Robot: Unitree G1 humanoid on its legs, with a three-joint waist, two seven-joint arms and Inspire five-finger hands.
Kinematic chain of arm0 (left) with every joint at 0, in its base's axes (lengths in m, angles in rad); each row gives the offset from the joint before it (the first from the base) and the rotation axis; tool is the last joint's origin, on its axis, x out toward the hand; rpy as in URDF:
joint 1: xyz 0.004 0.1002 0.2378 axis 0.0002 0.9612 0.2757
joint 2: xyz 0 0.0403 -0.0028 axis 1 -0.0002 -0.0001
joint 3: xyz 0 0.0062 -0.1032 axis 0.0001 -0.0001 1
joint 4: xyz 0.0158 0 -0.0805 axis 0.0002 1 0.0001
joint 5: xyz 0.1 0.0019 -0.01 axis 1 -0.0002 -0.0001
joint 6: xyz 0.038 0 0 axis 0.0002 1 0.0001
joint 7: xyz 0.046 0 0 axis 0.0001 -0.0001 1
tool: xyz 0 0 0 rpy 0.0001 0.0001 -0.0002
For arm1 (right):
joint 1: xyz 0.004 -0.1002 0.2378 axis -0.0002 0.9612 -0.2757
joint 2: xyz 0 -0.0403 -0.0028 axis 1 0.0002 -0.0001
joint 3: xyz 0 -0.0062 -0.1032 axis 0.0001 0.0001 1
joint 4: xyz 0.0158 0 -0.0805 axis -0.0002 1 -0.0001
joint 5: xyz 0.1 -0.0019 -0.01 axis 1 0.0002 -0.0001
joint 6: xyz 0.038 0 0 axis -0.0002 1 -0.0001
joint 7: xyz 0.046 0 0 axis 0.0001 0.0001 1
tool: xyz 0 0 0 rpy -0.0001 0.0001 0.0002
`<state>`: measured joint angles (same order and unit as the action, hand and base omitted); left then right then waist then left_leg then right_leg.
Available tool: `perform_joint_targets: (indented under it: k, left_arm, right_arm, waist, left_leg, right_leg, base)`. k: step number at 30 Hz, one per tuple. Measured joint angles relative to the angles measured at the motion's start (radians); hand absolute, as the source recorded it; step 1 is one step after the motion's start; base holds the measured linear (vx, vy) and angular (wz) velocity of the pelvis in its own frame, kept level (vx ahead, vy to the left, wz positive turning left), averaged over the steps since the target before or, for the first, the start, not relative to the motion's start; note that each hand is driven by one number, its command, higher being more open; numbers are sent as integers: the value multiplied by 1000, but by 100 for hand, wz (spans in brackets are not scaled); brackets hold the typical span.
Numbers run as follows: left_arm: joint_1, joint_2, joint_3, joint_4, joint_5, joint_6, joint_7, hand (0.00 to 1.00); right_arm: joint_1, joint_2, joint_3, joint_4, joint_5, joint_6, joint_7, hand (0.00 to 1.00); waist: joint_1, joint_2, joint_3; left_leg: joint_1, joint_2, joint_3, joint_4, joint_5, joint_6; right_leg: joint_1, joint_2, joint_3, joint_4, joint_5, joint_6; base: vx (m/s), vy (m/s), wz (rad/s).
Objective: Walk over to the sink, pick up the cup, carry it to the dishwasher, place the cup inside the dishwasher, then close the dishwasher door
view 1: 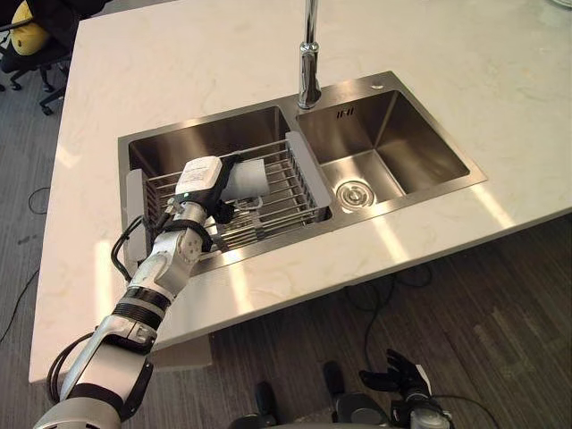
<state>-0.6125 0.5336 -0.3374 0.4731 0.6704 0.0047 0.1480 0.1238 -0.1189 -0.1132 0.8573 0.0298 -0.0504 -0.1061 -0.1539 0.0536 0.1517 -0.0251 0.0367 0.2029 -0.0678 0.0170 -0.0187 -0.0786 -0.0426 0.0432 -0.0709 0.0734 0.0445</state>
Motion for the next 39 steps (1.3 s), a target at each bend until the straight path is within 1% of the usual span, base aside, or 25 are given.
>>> perform_joint_targets:
  k: [5, 12, 16, 22, 24, 26, 29, 34, 36, 38, 39]
  left_arm:
    - [-4, -5, -20, -1, -2, -12, 0, 30]
    - [9, -42, -25, -1, -34, -12, 0, 30]
    - [79, -69, 12, -77, -118, -10, 3, 30]
    - [205, -134, 80, -197, -215, -10, 43, 30]
    - [263, -168, 123, -252, -274, -10, 61, 30]
    - [305, -184, 147, -300, -322, -10, 78, 30]
    - [379, -217, 162, -399, -400, -14, 91, 30]
    - [506, -268, 175, -514, -505, -41, 95, 30]
    - [532, -295, 187, -531, -539, -50, 97, 30]
    - [562, -328, 205, -561, -592, -65, 109, 30]
    - [565, -332, 206, -564, -597, -69, 113, 30]
  right_arm:
    - [0, 2, 0, 2, 17, -3, 0, 90]
    - [2, 2, -1, 4, 18, -3, -2, 90]
    - [2, 2, -5, 5, 18, -3, -3, 90]
    - [2, 1, -10, 10, 18, 3, -6, 90]
    - [2, 2, -14, 12, 18, 6, -8, 90]
    - [2, 2, -17, 12, 18, 7, -11, 90]
    - [3, 5, -32, 12, 18, 9, -14, 90]
    - [3, 5, -38, 10, 18, 10, -19, 90]
    - [4, 5, -40, 10, 18, 10, -20, 90]
    - [10, 6, -41, 10, 18, 10, -20, 90]
    - [11, 6, -42, 10, 18, 10, -20, 90]
  waist:
    - [-15, 1, 1]
    - [-16, 2, 1]
    - [-14, 6, 3]
    - [-1, 6, 3]
    - [5, 6, 3]
    - [10, 6, 3]
    - [29, 6, 3]
    - [53, 6, 1]
    - [60, 6, -1]
    - [61, 6, -2]
    - [62, 6, -2]
  left_leg:
    - [3, -1, 0, 1, 0, 0]
    - [15, -1, -1, 1, 0, 0]
    - [23, -1, -4, 1, 0, 0]
    - [37, -1, -13, 1, 1, 1]
    - [36, -1, -17, 1, 2, 2]
    - [36, -1, -18, 1, 2, 3]
    - [37, -1, -22, 1, 3, 3]
    - [42, -1, -29, 7, 3, 4]
    - [42, -1, -32, 8, 4, 4]
    - [43, 0, -46, 8, 0, -2]
    - [43, 0, -49, 8, 0, -2]
  right_leg:
    - [5, -1, 0, 3, 0, 0]
    - [17, -1, 0, 4, 0, 0]
    - [28, -2, -5, 4, 0, 0]
    - [46, -2, -14, 4, -2, -1]
    - [47, -2, -17, 4, -2, -1]
    - [48, -2, -18, 4, -2, -1]
    - [51, -2, -23, 4, -2, -1]
    - [62, -3, -29, 5, -3, -1]
    - [60, -4, -30, 13, -10, -1]
    - [58, -5, -40, 33, -25, -2]
    - [57, -5, -41, 37, -28, -2]
  base:
    - [0, 0, 0]
    - [0, 0, 0]
    - [-4, -3, 1]
    - [-26, -13, 4]
    - [-20, -15, 5]
    - [-6, -7, 2]
    - [-8, -8, 3]
    - [-29, -13, 5]
    - [-58, -16, 6]
    - [-45, -14, 16]
    - [-20, -7, 12]
